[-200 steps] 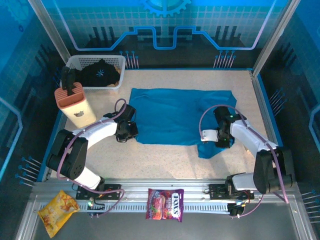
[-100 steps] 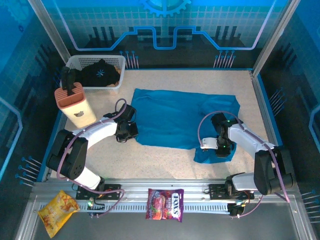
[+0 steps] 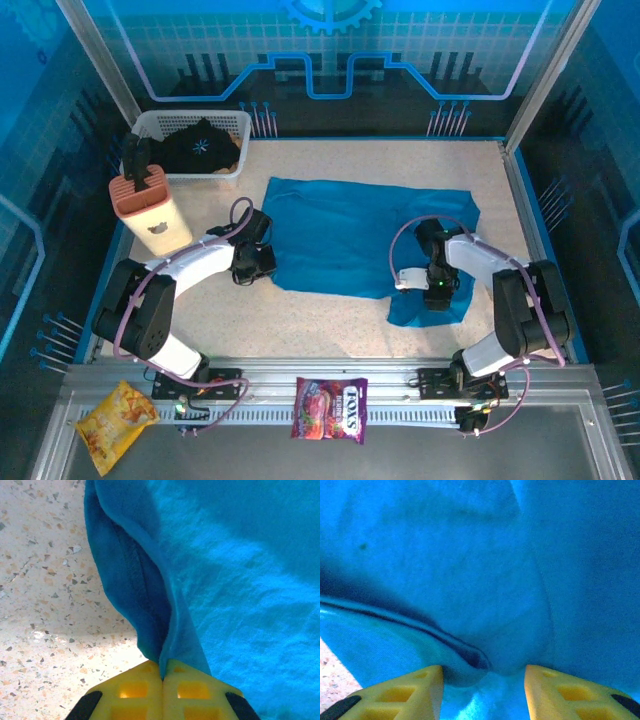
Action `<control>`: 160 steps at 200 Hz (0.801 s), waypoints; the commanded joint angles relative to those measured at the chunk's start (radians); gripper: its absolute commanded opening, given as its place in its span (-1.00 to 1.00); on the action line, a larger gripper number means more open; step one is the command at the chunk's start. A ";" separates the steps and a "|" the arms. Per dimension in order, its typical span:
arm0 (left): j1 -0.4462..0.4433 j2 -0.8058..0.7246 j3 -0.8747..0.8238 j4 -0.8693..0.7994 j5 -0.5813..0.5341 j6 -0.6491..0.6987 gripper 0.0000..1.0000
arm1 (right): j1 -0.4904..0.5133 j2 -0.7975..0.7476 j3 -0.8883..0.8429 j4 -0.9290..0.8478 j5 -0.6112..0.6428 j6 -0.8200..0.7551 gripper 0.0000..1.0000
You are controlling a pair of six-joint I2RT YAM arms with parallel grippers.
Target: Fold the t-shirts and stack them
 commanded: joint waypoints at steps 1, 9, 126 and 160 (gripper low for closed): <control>0.007 -0.012 -0.007 -0.005 0.015 0.008 -1.00 | 0.006 0.007 0.019 -0.016 -0.006 -0.018 -0.03; 0.007 -0.010 -0.007 -0.005 0.015 0.009 -1.00 | 0.006 0.002 0.015 -0.016 -0.008 -0.020 -0.03; 0.007 -0.010 -0.020 0.003 0.017 0.009 -1.00 | 0.015 0.005 0.021 -0.053 -0.041 -0.020 -0.36; 0.007 -0.013 -0.021 0.003 0.016 0.009 -1.00 | 0.017 -0.008 0.021 -0.071 -0.050 -0.020 -0.62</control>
